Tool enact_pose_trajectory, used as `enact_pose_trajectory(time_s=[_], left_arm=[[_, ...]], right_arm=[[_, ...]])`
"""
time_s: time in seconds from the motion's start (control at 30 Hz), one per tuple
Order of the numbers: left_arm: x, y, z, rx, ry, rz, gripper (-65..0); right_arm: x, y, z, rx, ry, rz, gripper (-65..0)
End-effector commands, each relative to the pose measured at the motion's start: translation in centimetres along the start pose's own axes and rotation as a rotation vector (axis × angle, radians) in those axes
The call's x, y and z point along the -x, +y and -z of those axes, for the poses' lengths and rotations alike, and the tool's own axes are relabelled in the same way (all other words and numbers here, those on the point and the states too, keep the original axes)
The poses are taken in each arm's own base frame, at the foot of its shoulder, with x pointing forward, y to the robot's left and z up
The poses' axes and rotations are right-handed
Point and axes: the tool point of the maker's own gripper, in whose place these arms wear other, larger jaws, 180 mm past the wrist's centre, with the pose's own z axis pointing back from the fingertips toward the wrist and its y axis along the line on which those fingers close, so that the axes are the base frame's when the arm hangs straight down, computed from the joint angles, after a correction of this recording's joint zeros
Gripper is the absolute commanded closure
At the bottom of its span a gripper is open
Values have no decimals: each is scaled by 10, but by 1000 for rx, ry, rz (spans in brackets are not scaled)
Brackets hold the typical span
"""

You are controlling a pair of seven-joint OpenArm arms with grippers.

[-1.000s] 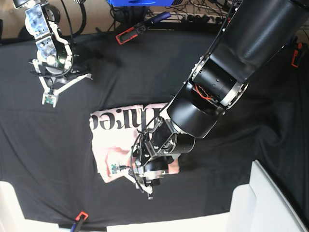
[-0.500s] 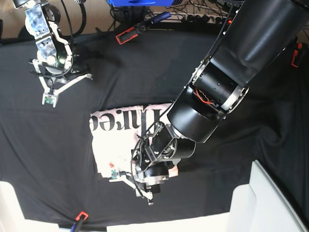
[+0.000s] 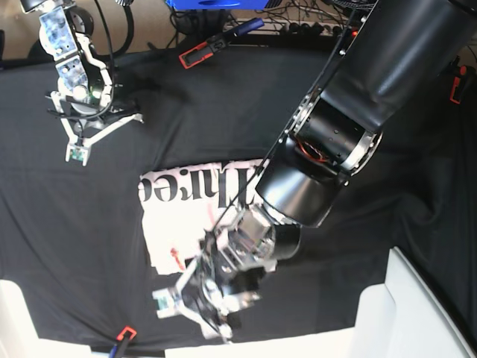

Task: Fold the T-shirt properly
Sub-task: 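Release the shirt and raise the left gripper, then press the 'Three' printed edge flat with the right gripper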

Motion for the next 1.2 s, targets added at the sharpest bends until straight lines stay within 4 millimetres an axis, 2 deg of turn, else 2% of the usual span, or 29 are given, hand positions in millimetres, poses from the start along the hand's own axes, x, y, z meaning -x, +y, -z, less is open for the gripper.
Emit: enact_pose_trajectory(time_s=[0.0, 0.1, 0.23, 0.27, 0.3, 0.4, 0.57, 0.7, 0.77, 0.83, 0.9, 0.93, 1.07, 1.1, 1.17], left_arm=[[-11, 35, -9, -79, -35, -31, -423], [-1, 32, -11, -83, -39, -106, -423], [27, 6, -17, -63, 40, -208, -410], [37, -3, -19, -56, 58, -243, -378], [46, -10, -21, -51, 73, -277, -319], [65, -36, -26, -34, 92, -349, 0], [88, -78, -39, -3, 119, -428, 0], [83, -100, -57, 111, 57, -567, 0], [85, -98, -64, 152, 56, -655, 0], [84, -93, -69, 156, 35, -716, 0], [92, -85, -73, 128, 27, -714, 0], [98, -88, -74, 127, 32, -719, 0], [114, -92, -76, 117, 43, -706, 0], [122, -93, -77, 113, 56, -703, 0], [154, -83, -82, 62, 110, -732, 0]], right_arm=[[-13, -3, -2, 8, -44, 0, 0], [-13, -3, -2, 9, -45, -1, 0], [-25, -1, -4, 1, -71, 1, 0], [-30, 1, -4, -3, -78, 2, 0], [-33, 4, -4, -14, -81, -6, 0], [-43, 17, -6, -74, -102, -77, 0], [-55, 38, -9, -171, -135, -203, 0], [-73, 48, -14, -206, -173, -240, 0], [-85, 51, -20, -214, -203, -236, 0], [-95, 66, -28, -246, -238, -269, 0], [-100, 84, -35, -290, -265, -334, 0], [-102, 94, -39, -313, -276, -363, 0], [-119, 112, -49, -351, -331, -415, 0], [-123, 114, -51, -354, -343, -419, 0], [-132, 119, -55, -361, -365, -426, 0]])
